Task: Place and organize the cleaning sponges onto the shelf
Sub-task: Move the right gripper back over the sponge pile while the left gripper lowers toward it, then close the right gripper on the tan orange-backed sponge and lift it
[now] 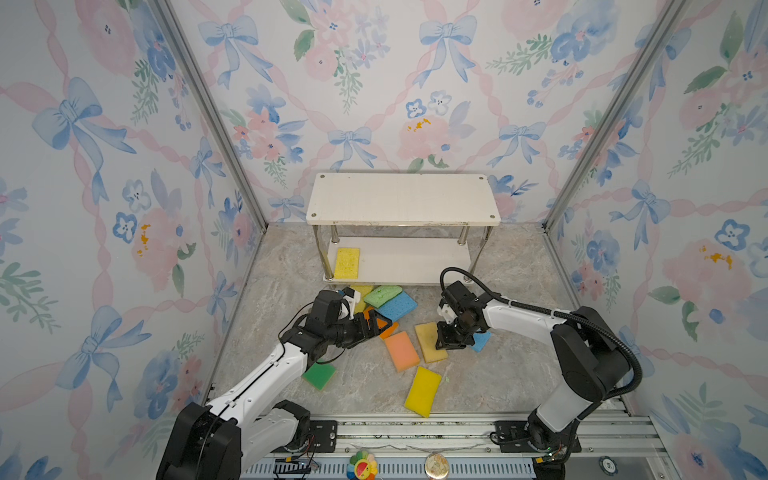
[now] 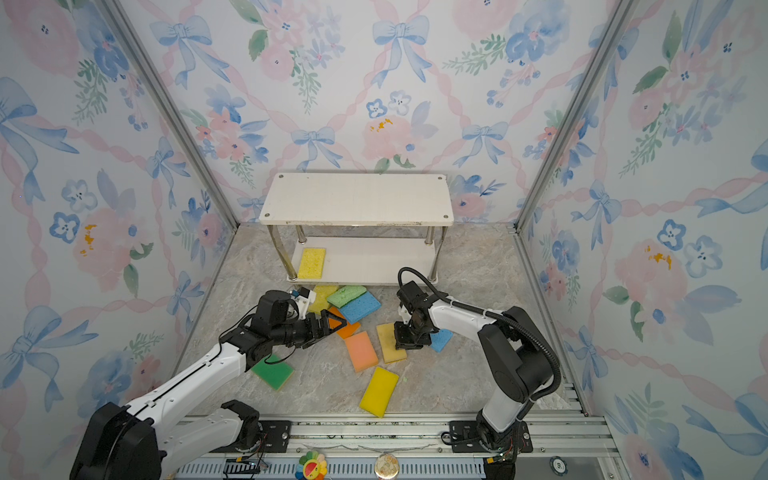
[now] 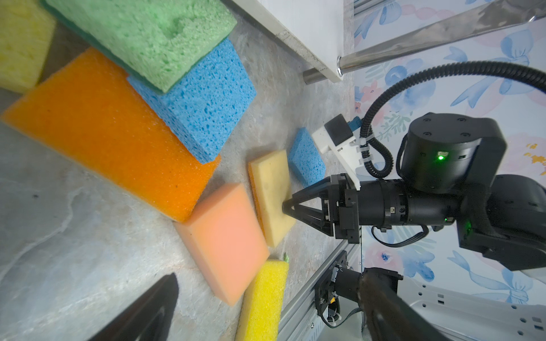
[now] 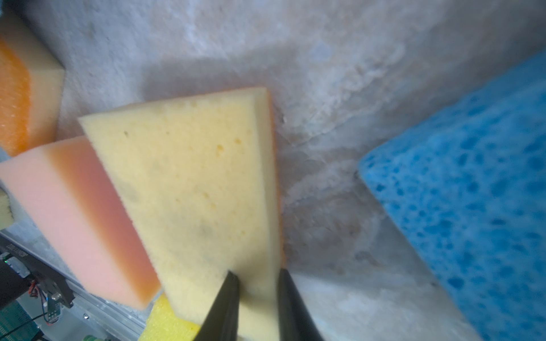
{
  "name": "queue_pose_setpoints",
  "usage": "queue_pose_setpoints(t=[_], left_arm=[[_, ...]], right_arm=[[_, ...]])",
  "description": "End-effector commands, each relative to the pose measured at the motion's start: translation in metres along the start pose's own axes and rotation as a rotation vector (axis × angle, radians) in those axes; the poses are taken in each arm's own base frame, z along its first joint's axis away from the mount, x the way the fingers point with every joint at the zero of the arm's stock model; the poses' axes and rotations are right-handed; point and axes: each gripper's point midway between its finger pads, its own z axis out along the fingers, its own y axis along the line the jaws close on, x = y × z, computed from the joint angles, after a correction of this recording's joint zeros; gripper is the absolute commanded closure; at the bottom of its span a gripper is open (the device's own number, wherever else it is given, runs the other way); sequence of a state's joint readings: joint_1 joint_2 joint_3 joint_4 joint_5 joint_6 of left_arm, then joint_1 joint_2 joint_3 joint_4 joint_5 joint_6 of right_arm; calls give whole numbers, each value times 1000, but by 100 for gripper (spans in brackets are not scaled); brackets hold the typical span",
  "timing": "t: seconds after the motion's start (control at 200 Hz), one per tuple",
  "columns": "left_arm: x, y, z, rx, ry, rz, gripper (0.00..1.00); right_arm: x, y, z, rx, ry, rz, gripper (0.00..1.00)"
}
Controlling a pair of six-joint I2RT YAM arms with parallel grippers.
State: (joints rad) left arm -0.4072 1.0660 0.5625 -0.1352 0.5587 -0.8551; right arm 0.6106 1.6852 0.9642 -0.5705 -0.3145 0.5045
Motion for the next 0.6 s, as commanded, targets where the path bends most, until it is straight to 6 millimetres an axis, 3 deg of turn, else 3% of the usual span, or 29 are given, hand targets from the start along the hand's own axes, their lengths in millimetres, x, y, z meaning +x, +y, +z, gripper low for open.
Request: queue_pose_setpoints(t=[0.0, 0.08, 0.335, 0.595], left_arm=[[-3, -8, -3, 27, -14, 11, 2], [-4, -9, -3, 29, -16, 11, 2], [-6, -20, -1, 74, -34, 29, 2], [-23, -52, -3, 213, -127, 31, 6]], right_arm=[[9, -7, 3, 29, 8, -2, 85], [10, -10, 2, 40, 2, 3, 91], [0, 3, -40, 16, -90, -16, 97], [-15, 57, -94, -122, -157, -71, 97]])
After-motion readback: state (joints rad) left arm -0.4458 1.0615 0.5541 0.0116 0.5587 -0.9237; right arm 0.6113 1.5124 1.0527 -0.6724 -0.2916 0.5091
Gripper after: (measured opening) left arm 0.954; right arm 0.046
